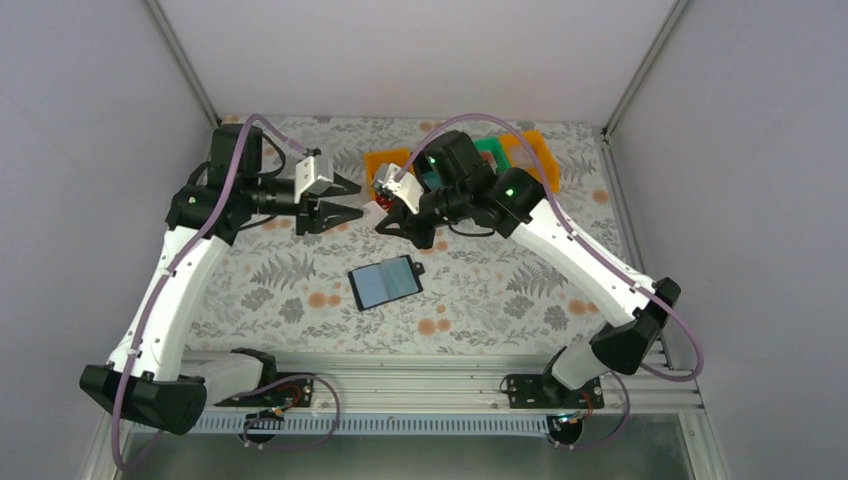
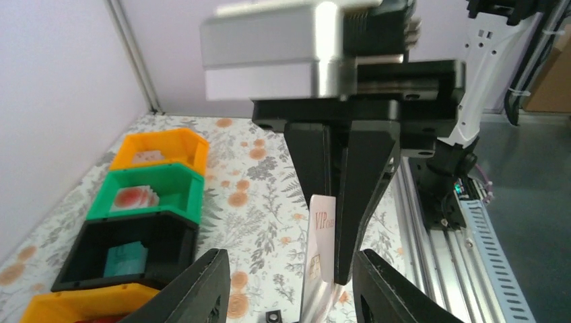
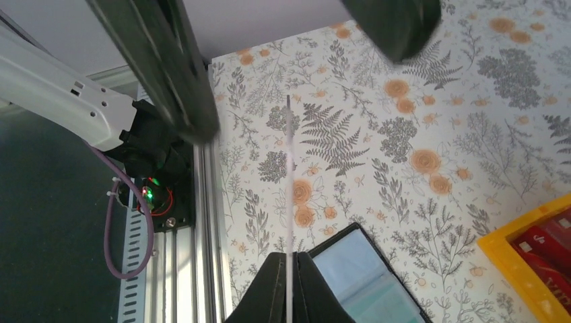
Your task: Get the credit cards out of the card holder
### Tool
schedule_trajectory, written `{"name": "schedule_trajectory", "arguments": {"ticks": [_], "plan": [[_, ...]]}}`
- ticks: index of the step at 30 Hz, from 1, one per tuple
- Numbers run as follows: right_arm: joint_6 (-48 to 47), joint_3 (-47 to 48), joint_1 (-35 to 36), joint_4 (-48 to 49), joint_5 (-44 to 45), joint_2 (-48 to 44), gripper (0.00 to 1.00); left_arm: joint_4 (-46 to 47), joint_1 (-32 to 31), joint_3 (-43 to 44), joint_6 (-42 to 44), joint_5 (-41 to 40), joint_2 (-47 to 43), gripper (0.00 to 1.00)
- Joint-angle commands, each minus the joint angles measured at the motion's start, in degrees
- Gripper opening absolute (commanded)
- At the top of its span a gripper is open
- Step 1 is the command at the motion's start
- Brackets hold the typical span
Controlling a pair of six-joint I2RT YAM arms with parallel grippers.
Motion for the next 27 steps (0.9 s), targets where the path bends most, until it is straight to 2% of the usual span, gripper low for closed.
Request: {"name": "schedule_trajectory", "arguments": {"ticks": [1,3,5,6,7,8,12,14,16,18,20,21,23,24,27], "plan": [[-1.61,4.28,2.40,-2.62,4.09,1.10,0.04,-4.64,-0.97,0.36,6.66,2.86,0.88,0.45],[-1.90,5.64,3.10,-3.31,5.22,1.64,0.04,-6.41,-1.46,0.16,9.26,2.72,0.97,0.45],[-2.34,7.18,3.97,-4.51,6.39,2.56,0.04,-6.85,-1.97,0.10,9.86,2.74,0.88,0.38],[-2.59,7.87,4.25,-4.97,7.15,2.95,0.04,-7.00,-2.20,0.17,10.01,2.90,0.82,0.32],[-2.89,8.26,4.39,-5.33,7.51,3.20,0.04,-6.98,-2.39,0.26,10.04,2.89,0.76,0.15],[-3.04,8.57,4.49,-5.39,7.77,3.36,0.04,-6.90,-2.49,0.40,10.04,2.86,0.71,0.04],[-2.85,7.58,4.50,-2.84,9.70,1.41,0.05,-6.50,-2.52,3.55,7.13,5.31,0.50,0.02],[-0.99,4.08,3.33,2.76,12.12,-2.15,0.28,1.13,-1.85,4.12,-4.00,5.37,-0.60,0.02],[1.95,-2.39,0.15,11.50,10.17,-7.53,0.55,18.73,-0.86,1.87,-20.08,1.05,-3.98,0.02],[8.70,-9.27,-4.87,25.83,2.10,-13.36,0.76,32.62,-0.62,-1.00,-33.86,-2.15,-6.67,0.02],[18.49,-16.44,-8.18,45.95,-4.55,-18.09,0.92,44.54,-0.74,-2.50,-46.20,-2.84,-7.43,0.02],[23.33,-19.02,-8.53,53.08,-5.18,-18.74,0.98,49.56,-0.89,-2.55,-51.52,-3.54,-7.08,0.02],[32.34,-20.94,-8.55,65.29,-6.54,-17.68,0.99,57.06,-1.25,-1.47,-61.99,-6.35,-5.87,0.02],[36.91,-20.86,-8.51,69.59,-7.00,-16.47,0.99,59.16,-1.45,0.37,-67.78,-8.39,-4.86,0.02],[46.84,-19.79,-8.03,78.83,-5.29,-13.56,0.99,63.36,-2.10,9.12,-77.31,-12.87,-0.71,0.02]]}}
